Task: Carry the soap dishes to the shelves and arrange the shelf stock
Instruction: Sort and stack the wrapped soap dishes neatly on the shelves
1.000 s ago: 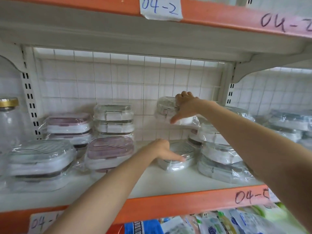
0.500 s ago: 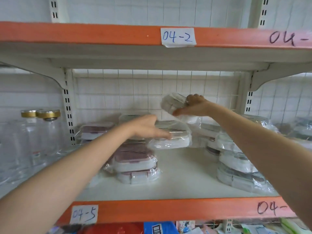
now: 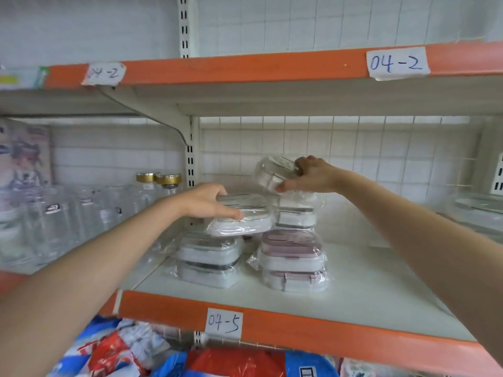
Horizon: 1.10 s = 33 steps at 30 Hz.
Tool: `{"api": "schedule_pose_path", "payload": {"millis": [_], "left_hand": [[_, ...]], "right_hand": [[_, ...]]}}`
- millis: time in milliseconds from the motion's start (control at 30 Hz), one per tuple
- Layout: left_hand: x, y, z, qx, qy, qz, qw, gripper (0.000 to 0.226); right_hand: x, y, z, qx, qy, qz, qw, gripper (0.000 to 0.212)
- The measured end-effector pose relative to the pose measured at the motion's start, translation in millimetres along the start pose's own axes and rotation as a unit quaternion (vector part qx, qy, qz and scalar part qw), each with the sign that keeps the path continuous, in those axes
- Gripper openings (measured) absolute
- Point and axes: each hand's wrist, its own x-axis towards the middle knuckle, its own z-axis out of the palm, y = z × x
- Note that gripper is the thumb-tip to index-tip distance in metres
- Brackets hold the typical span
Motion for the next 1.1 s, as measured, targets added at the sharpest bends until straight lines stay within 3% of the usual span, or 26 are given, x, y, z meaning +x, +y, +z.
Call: {"api": "schedule_pose_path", "payload": {"millis": [100,267,333,433,600,767,800,900,1000,1100], "left_hand": [[-6,-29,-4,0.003,-0.005,-0.021,1.000,0.054],[-17,-60,-2,-0.037,-0.059,-0.060,0.996,0.083],[-20,-63,-2,-0.054,-0.068,-0.057,0.995,0.076],[-18,-68,-2,-0.026,-0.047,-0.058,0.997,0.070],[-21,-79,5,-0.026,0.010,-0.068,0.997,0.092],[-27,-88,11,-0.105,0.041,-0.080,0.990,0.058],[-27,-89,12,-0.130,0.043,-0.073,0.988,0.057],[-26,-91,18,-0.188,0.056,-0.062,0.979,0.082],[-24,-93,23,-0.214,0.082,-0.063,0.971,0.068],[-23,-96,24,-0.201,0.095,-0.077,0.972,0.061]], "right_hand": [[4,-21,10,-0.016,-0.001,-0.025,1.000,0.088],[15,-48,28,-0.026,-0.023,-0.059,0.998,0.070],[18,-55,31,-0.030,-0.033,-0.061,0.997,0.075],[22,-64,35,-0.028,-0.036,-0.060,0.997,0.079],[27,-76,43,-0.006,-0.050,-0.060,0.997,0.087],[33,-91,50,-0.011,-0.067,-0.063,0.996,0.087],[34,-95,50,-0.008,-0.073,-0.067,0.995,0.092],[39,-106,53,-0.017,-0.079,-0.075,0.994,0.092],[42,-117,56,-0.023,-0.083,-0.080,0.993,0.080],[44,-128,65,-0.040,-0.097,-0.082,0.991,0.084]]}}
